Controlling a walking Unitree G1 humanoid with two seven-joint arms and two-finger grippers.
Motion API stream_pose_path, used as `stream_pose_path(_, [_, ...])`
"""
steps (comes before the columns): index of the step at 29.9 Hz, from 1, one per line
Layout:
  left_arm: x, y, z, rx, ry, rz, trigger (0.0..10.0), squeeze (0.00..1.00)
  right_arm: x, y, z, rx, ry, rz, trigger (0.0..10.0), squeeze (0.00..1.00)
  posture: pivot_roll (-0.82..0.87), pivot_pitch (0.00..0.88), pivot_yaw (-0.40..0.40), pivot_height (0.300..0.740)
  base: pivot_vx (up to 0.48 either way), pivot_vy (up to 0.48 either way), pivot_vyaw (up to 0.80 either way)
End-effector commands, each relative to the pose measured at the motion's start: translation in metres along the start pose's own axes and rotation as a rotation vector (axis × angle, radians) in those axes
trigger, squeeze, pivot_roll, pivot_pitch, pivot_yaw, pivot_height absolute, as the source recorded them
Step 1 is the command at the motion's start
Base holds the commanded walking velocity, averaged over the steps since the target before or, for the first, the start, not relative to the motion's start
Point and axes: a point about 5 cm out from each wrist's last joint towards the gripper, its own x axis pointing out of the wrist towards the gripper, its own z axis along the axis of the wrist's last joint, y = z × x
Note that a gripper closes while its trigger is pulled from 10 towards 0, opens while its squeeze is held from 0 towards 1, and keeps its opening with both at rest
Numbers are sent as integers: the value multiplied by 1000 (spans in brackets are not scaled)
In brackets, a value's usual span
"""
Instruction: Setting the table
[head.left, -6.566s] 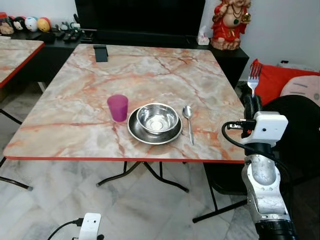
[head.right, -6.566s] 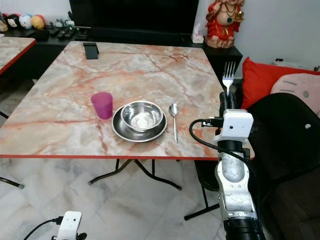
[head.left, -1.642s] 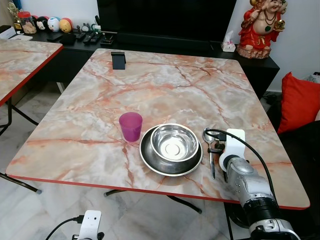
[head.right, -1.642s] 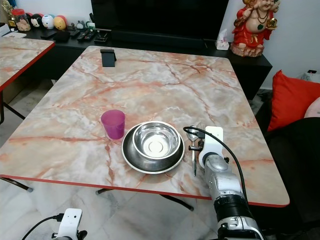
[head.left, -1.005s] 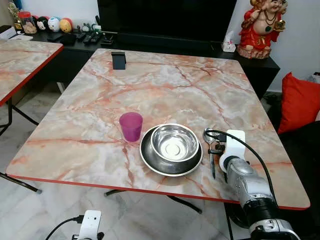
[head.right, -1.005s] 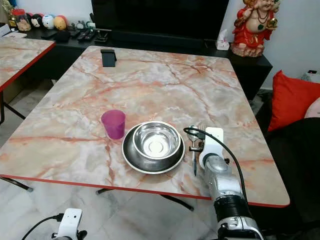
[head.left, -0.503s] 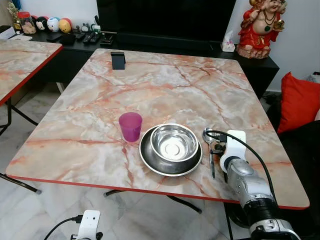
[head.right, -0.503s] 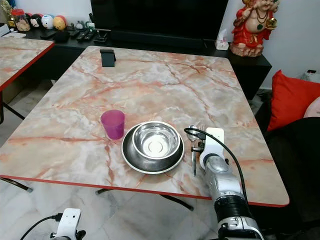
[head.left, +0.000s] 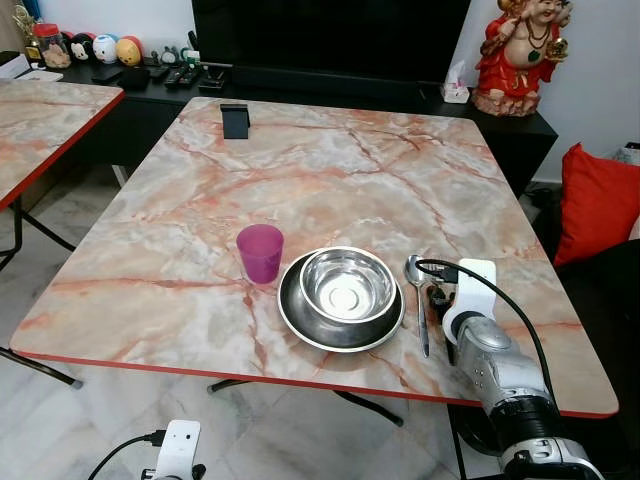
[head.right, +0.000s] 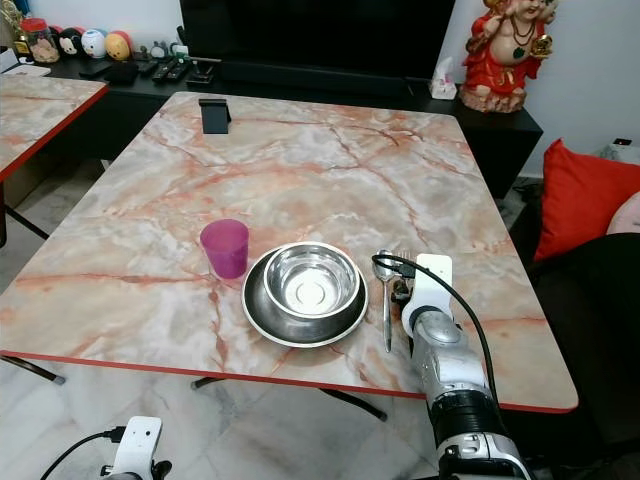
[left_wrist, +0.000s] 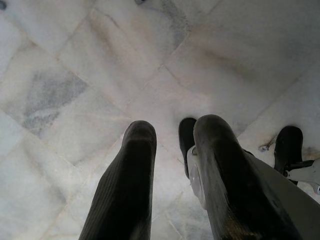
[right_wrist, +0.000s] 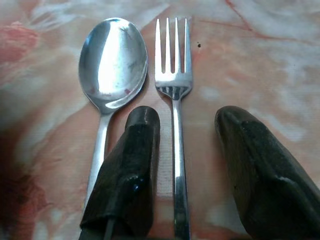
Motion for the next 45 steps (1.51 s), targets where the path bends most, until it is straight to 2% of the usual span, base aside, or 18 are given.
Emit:
stream_pose_path(1, [0,-1,-2,11,15,-11,10000,0,-1,-3,10,24,-46,-9,10000,0,70,0,-64,740,0,0,0])
stream_pose_path(6, [0,-1,-2,11,15,-11,10000,0,-2,-8,18,25,-101,-42,10000,0,71,0,-62,740,0,0,0])
stream_pose_path(8, [0,-1,-2,9,14,-12,10000,0,-4,-15,23,-30,-151,-94,10000,0,70,0,-61,740,0,0,0])
stream_pose_path(9, [0,-1,-2,9,14,-12,10000,0,-4,-15,23,-30,-151,-94,10000,0,70,0,-61,740,0,0,0])
stream_pose_path(11, [0,-1,-2,4,12,-14,10000,0,-8,-15,32,6,-248,-97,10000,0,69,0,-61,740,0,0,0])
stream_pose_path(12, [0,-1,-2,4,12,-14,10000,0,-8,-15,32,6,-248,-97,10000,0,69,0,-61,740,0,0,0])
stream_pose_path(13, [0,-1,-2,-11,-2,-16,10000,0,-17,-13,45,-20,-408,-82,10000,0,73,0,-64,740,0,0,0])
stream_pose_path(14, [0,0,-1,-10,-9,-12,10000,0,-24,-11,51,-22,-500,-74,10000,0,75,0,-66,740,0,0,0])
stream_pose_path(15, [0,0,-1,-11,-11,-9,10000,0,-28,-11,52,-19,-544,-77,10000,0,74,0,-66,740,0,0,0])
stream_pose_path(23, [-1,2,-2,-7,-17,-2,10000,0,-43,-17,35,20,-607,-133,10000,0,72,0,-64,740,0,0,0])
stream_pose_path(25, [-1,2,-2,-10,-17,-3,10000,0,-49,-20,33,39,-655,-151,10000,0,70,0,-63,740,0,0,0])
stream_pose_path(35, [-1,3,-3,-19,-17,-6,10000,0,-50,-18,35,28,-672,-164,10000,0,78,0,-63,740,0,0,0])
stream_pose_path(45, [-1,11,-1,25,-19,-11,10000,0,-49,-4,35,60,-699,-171,10000,0,79,0,-2,740,0,0,0])
